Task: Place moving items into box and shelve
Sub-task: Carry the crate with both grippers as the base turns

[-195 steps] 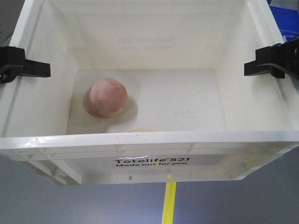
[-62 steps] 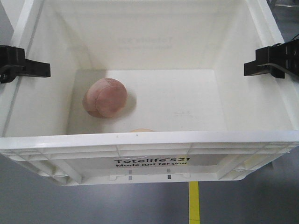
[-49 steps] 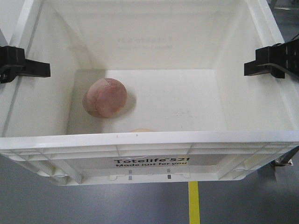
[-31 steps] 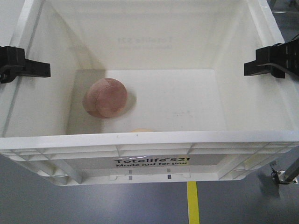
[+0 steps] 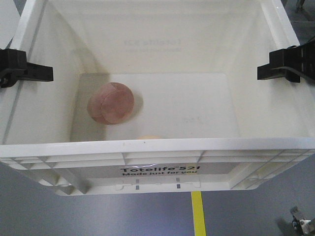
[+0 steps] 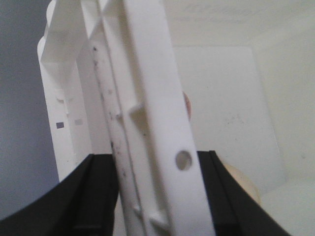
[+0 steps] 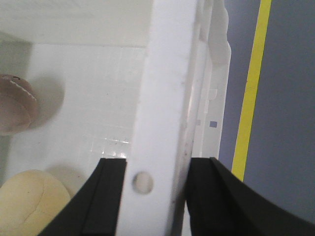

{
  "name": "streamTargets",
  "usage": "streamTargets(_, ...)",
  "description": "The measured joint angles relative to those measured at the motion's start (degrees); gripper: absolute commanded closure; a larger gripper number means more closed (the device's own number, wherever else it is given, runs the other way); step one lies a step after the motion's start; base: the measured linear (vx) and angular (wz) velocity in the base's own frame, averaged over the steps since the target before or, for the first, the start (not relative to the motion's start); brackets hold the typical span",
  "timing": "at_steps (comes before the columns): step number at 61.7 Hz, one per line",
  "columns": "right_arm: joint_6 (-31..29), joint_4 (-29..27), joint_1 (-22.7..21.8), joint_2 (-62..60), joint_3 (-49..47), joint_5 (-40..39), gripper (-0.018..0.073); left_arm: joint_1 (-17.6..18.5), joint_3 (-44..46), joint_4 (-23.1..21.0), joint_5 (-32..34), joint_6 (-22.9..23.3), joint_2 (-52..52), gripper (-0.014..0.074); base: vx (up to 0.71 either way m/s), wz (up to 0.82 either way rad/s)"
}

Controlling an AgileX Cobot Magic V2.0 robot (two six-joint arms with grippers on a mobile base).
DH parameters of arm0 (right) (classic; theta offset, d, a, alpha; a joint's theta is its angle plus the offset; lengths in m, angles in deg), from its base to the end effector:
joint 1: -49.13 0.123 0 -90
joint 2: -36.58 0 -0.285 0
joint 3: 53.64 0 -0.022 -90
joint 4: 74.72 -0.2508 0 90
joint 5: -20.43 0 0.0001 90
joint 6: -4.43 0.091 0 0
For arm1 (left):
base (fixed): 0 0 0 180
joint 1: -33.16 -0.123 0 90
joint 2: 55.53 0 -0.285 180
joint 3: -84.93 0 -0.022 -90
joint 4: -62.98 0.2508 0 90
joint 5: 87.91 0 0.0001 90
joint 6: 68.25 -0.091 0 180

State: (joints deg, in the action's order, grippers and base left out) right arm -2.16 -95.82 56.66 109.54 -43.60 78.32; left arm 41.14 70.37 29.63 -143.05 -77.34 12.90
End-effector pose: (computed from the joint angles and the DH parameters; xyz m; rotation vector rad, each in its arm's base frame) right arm 0.2139 0.0563 0.3823 -0.1947 2.4203 0.4750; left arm 0.1930 -0.0685 0.3849 0.1675 2.3241 -0.7145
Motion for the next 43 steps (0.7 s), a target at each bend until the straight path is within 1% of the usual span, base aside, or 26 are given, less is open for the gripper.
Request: streamTargets(43,0.0,0.0,0.0,0.0,0.0,0.1,0.0565,0.0,0.0,0.0,-0.1,0.0,0.0,0.06,0.47,-0.07)
